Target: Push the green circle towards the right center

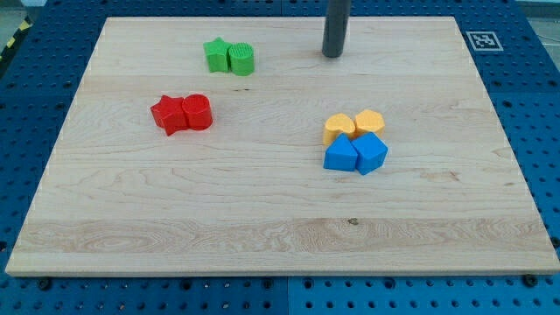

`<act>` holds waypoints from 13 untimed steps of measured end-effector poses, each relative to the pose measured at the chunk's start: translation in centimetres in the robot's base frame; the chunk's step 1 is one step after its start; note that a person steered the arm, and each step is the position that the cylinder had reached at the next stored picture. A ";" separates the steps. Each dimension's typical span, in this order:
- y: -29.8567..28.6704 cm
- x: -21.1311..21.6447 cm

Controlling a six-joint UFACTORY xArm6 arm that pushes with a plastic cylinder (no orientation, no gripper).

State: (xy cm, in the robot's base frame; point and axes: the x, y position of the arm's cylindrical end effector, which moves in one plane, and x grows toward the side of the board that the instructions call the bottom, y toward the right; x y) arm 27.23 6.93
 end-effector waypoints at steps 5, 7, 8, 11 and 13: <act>-5.2 1.2; -13.3 -2.8; -16.5 -2.8; -16.0 -1.1; -15.8 2.0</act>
State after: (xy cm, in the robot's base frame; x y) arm 29.20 -8.88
